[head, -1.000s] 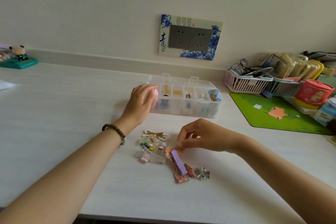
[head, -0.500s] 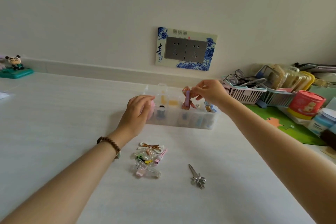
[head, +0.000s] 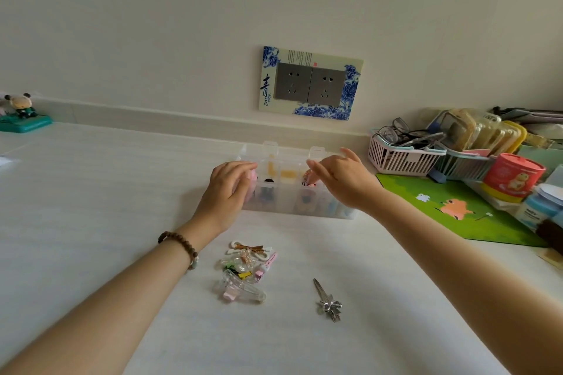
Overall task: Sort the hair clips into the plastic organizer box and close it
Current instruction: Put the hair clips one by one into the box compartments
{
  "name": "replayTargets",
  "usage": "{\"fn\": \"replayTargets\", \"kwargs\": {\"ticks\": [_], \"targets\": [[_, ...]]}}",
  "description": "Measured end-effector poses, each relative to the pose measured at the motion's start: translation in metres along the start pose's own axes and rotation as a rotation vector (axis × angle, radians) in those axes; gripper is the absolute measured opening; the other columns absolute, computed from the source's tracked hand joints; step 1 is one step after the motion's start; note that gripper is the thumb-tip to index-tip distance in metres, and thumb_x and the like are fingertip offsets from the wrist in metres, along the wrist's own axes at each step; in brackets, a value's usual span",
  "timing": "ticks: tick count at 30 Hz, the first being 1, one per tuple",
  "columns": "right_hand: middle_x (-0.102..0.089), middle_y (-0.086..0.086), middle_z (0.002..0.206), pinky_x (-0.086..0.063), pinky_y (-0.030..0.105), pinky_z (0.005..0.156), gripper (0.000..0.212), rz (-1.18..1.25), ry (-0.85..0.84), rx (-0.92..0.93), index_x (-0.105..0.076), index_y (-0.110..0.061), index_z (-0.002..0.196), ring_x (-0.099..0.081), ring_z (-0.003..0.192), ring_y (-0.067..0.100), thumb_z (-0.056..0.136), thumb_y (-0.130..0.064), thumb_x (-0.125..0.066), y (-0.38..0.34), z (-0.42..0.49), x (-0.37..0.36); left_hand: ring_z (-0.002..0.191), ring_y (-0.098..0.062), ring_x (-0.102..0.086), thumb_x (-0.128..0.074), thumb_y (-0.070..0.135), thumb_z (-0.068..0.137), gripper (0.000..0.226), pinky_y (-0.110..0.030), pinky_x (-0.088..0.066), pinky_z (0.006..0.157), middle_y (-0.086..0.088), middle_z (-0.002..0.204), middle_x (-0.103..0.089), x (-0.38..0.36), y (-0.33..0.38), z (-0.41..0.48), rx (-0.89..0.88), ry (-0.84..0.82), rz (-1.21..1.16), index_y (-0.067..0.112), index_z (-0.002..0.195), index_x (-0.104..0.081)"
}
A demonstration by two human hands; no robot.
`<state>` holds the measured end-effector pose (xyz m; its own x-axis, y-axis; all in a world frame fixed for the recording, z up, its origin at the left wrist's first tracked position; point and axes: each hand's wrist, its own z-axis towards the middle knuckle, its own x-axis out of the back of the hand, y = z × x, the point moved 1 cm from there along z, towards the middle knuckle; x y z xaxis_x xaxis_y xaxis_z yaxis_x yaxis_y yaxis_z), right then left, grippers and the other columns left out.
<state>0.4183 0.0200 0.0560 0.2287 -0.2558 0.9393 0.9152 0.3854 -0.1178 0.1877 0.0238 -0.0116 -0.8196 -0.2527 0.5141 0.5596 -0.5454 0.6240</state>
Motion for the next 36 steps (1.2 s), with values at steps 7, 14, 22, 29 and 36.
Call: {"fn": "replayTargets", "kwargs": {"ticks": [7,14,22,29,36], "targets": [[-0.065,-0.003,0.121,-0.019,0.031,0.111,0.047,0.048,0.015,0.073,-0.068,-0.023,0.108,-0.051,0.121,0.012,0.095,-0.047,-0.03,-0.01,-0.024,0.008,0.122,-0.006,-0.033,-0.025,0.04,0.09,0.048,-0.019,-0.022,0.101,0.003,0.13,-0.051,0.0,0.0,0.0,0.001,-0.002,-0.003,0.02,0.124,-0.053],[-0.069,-0.012,0.098,-0.047,0.022,0.08,0.022,0.504,-0.378,0.095,-0.069,-0.03,0.1,-0.061,0.087,0.001,0.08,-0.038,-0.067,-0.033,-0.103,0.019,0.123,-0.015,-0.036,-0.027,0.04,0.089,0.049,-0.019,-0.021,0.101,-0.001,0.128,-0.053,0.0,0.002,-0.001,-0.006,0.015,0.007,0.017,0.121,-0.056],[-0.058,-0.016,0.104,-0.035,0.007,0.078,0.039,0.504,-0.495,0.039,-0.065,-0.037,0.104,-0.048,0.089,-0.005,0.068,-0.038,-0.078,-0.03,-0.13,0.006,0.124,-0.017,-0.037,-0.029,0.034,0.091,0.045,-0.021,-0.022,0.102,-0.002,0.129,-0.053,0.001,0.001,-0.001,-0.021,0.009,0.023,0.017,0.122,-0.056],[-0.056,-0.016,0.106,-0.034,0.004,0.078,0.038,0.506,-0.5,0.018,-0.065,-0.038,0.106,-0.047,0.09,-0.007,0.069,-0.04,-0.077,-0.036,-0.133,0.009,0.124,-0.018,-0.038,-0.029,0.032,0.091,0.044,-0.022,-0.023,0.102,-0.002,0.129,-0.053,0.0,-0.001,-0.001,-0.015,0.012,0.025,0.017,0.122,-0.056],[-0.056,-0.011,0.092,-0.044,0.021,0.078,0.046,0.331,-0.338,-0.067,-0.06,-0.025,0.089,-0.05,0.087,0.005,0.062,-0.061,-0.07,-0.044,-0.152,0.008,0.124,-0.019,-0.038,-0.026,0.043,0.087,0.053,-0.02,-0.022,0.102,-0.004,0.128,-0.054,0.0,0.003,-0.002,-0.016,0.017,0.034,0.016,0.121,-0.056]]}}
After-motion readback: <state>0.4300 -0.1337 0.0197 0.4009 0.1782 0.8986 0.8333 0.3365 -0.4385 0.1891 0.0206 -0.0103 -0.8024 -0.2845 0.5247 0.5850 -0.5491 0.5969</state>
